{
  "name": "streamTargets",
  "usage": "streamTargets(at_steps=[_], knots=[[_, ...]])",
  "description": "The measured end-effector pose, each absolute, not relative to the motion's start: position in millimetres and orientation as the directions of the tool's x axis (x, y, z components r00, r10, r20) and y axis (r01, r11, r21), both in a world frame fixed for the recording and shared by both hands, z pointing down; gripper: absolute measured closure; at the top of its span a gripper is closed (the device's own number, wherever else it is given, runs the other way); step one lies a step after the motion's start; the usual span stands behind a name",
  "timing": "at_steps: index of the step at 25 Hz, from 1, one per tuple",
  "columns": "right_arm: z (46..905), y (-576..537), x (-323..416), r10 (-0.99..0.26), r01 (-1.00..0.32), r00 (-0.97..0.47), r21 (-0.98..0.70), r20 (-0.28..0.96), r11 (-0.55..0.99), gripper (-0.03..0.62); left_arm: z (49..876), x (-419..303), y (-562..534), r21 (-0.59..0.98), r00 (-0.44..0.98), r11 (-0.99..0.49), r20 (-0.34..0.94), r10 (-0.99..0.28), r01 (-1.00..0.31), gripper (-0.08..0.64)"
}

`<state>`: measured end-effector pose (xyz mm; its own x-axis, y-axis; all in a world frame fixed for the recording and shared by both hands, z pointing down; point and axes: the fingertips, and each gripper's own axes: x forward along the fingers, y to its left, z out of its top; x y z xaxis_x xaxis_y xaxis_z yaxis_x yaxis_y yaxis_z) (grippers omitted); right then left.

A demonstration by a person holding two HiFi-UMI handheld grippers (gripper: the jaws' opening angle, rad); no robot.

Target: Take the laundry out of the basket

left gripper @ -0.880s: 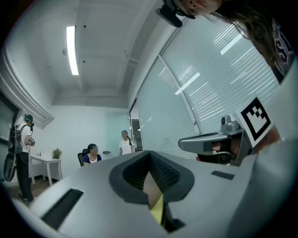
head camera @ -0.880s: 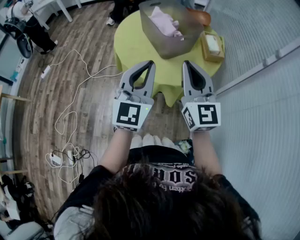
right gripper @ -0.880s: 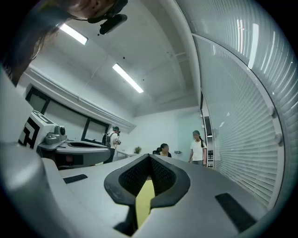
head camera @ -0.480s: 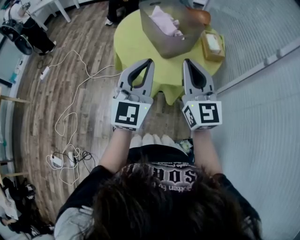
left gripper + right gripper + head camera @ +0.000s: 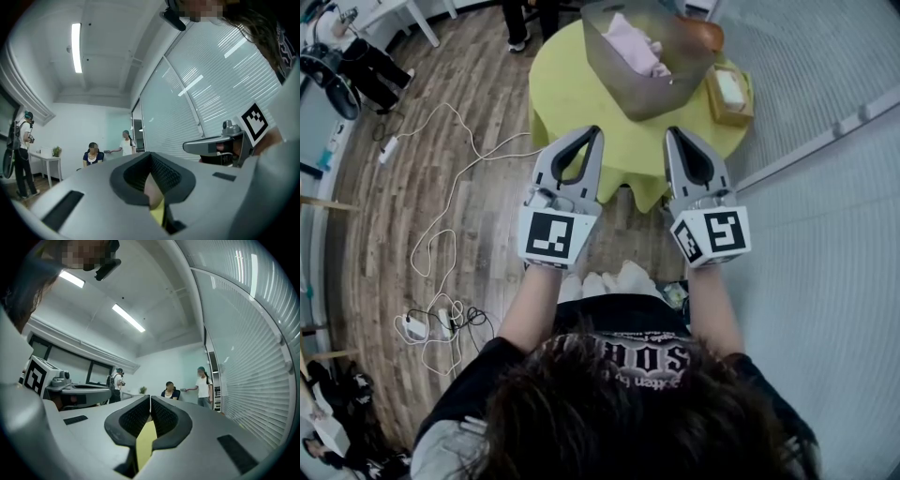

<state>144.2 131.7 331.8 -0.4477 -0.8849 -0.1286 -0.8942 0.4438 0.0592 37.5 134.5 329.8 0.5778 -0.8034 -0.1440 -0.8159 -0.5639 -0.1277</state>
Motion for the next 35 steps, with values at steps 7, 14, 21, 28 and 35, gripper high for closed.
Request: streamTargets(at_steps=[7,14,21,28,35], knots=[[332,100,148,-0.889,-0.897,-0.441,0.047,-0.119,0.439,0.561,333,33,105,-0.115,0.566,-0.554,-0.132,-0.814,-0.824,0.56],[328,48,145,-0.88,-0.89,-0.454,0.028,-0.137,0.455,0.561,328,27,58,-0.134,0.547,-0.531,-0.148,-0.824,-0.837,0.56],[314,-4,147,-0.871,-0.884,-0.465,0.029,-0.157,0.467,0.561,319,22,10,-0.124,0.532,-0.518,-0.16,-0.831,-0.847,0.56],[306,-52,150,-0.863,-0.878,-0.476,0.039,-0.168,0.477,0.561,320,22,-34,-0.114,0.52,-0.508,-0.157,-0.84,-0.854,0.56],[301,-92,153,-0.849,-0.866,-0.498,0.043,-0.175,0.499,0.561,320,28,-71,-0.123,0.515,-0.501,-0.152,-0.844,-0.857,0.56]])
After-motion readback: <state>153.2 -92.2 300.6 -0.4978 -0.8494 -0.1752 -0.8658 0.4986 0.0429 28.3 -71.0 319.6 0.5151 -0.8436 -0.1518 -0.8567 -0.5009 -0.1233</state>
